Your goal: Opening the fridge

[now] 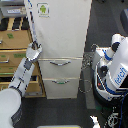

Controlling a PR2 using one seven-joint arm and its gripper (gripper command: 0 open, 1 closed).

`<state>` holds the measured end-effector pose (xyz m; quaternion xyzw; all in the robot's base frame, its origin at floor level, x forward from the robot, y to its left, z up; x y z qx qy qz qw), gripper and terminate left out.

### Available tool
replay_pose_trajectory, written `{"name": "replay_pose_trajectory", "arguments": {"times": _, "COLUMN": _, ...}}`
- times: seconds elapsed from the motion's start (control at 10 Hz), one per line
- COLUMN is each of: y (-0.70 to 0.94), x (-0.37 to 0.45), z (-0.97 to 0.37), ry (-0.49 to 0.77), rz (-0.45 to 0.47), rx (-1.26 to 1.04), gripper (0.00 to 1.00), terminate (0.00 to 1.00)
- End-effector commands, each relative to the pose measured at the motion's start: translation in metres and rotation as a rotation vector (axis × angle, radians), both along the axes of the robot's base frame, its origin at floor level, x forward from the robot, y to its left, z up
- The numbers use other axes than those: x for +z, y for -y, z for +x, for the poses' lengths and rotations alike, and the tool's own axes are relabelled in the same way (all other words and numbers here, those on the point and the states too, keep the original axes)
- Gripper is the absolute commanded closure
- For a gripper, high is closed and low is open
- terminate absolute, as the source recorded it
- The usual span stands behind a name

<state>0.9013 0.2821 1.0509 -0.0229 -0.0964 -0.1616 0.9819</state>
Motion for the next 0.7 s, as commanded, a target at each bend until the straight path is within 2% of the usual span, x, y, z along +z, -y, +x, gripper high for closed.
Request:
{"name": "replay_pose_trajectory", "arguments": {"times": 0.1, "y": 0.057, "x": -0.002, "z": 0.029, "ry": -0.013, "rz": 0.011, "rx": -0.036, "gripper": 1.00, "terminate": 0.00}}
{"name": "replay_pose_trajectory", "arguments": {"times": 0.7, "y": 0.077, "x": 0.002, "z": 0.020, "ry": -0.019, "rz": 0.015, "rx": -0.067, "gripper": 1.00, "terminate": 0.00}}
